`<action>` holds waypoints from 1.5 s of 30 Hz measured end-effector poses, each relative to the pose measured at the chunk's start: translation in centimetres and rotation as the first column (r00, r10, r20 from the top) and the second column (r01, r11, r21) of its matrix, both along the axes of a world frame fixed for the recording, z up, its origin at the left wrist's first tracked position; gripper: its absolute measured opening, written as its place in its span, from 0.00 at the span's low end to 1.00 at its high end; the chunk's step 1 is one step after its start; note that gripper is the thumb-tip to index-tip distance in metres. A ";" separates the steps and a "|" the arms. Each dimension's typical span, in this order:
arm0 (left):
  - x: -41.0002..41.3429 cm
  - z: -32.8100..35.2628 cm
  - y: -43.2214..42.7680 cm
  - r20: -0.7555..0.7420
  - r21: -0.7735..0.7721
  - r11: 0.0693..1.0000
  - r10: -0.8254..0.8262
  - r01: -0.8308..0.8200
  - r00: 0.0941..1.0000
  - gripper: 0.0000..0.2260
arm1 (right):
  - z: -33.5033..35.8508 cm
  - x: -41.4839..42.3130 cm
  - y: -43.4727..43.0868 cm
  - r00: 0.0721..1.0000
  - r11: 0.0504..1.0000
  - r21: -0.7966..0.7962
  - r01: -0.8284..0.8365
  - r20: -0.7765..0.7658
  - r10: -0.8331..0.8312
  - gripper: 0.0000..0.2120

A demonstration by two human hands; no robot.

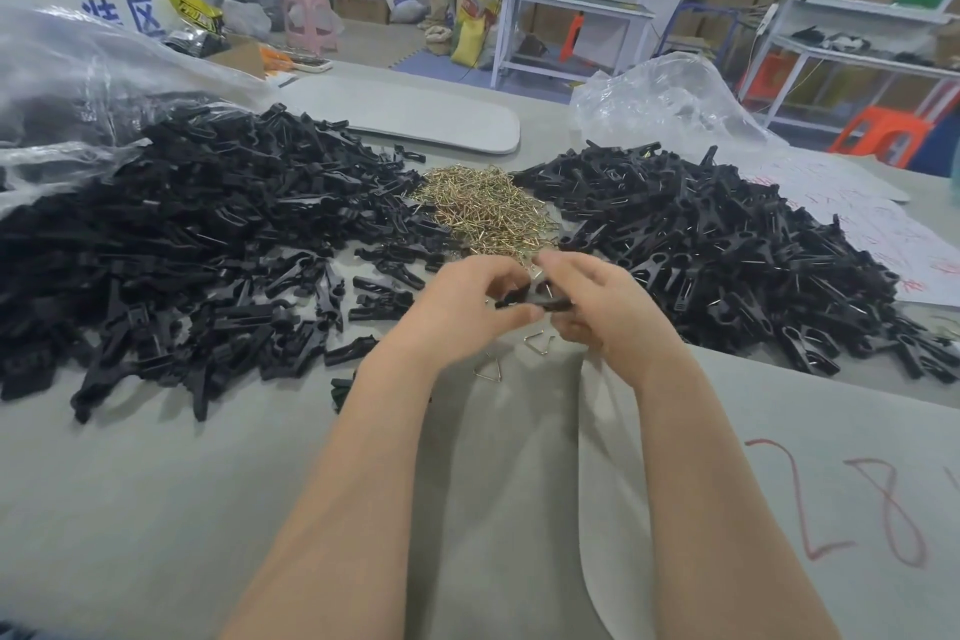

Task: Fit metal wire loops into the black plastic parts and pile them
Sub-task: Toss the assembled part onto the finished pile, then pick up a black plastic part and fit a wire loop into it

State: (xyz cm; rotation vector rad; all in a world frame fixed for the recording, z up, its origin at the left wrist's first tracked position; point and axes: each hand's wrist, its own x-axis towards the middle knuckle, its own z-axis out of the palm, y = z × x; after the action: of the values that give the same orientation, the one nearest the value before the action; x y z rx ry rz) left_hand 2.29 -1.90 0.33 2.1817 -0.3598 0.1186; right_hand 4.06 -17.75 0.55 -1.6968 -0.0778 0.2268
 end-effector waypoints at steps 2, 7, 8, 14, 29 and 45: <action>0.0 -0.1 -0.2 0.001 0.046 0.999 0.000 0.000 1.000 0.13 | -0.2 0.2 -0.1 0.987 0.996 -0.073 0.056 0.156 -0.044 0.02; 0.4 1.1 0.8 0.000 -0.316 0.880 0.373 -0.354 0.928 0.25 | 0.9 0.5 -1.1 0.789 0.773 0.477 0.419 0.230 -0.570 0.32; 0.5 1.3 1.2 -0.035 -0.434 0.786 0.474 -0.441 0.880 0.21 | 0.9 0.4 -1.2 0.787 0.786 0.443 0.432 0.240 -0.568 0.38; 0.5 1.5 2.8 -0.391 -0.827 0.134 0.560 -0.546 0.730 0.05 | -1.1 -0.9 4.3 0.853 0.889 -0.424 0.171 0.515 0.081 0.26; 0.9 1.5 3.0 -0.460 -0.829 -0.021 0.594 -0.559 0.660 0.06 | -3.5 -2.3 9.0 0.758 0.557 -0.822 0.114 0.435 0.486 0.15; 1.0 1.3 3.2 -0.460 -0.836 -0.051 0.609 -0.547 0.646 0.06 | -3.8 -2.2 9.2 0.743 0.652 -0.718 0.243 0.570 0.351 0.10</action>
State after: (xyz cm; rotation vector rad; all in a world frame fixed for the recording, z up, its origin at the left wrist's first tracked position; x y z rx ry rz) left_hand 3.33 1.25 1.61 0.8612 0.6136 0.7063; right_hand 1.84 -8.53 -3.22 -2.5780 -0.6774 -0.4095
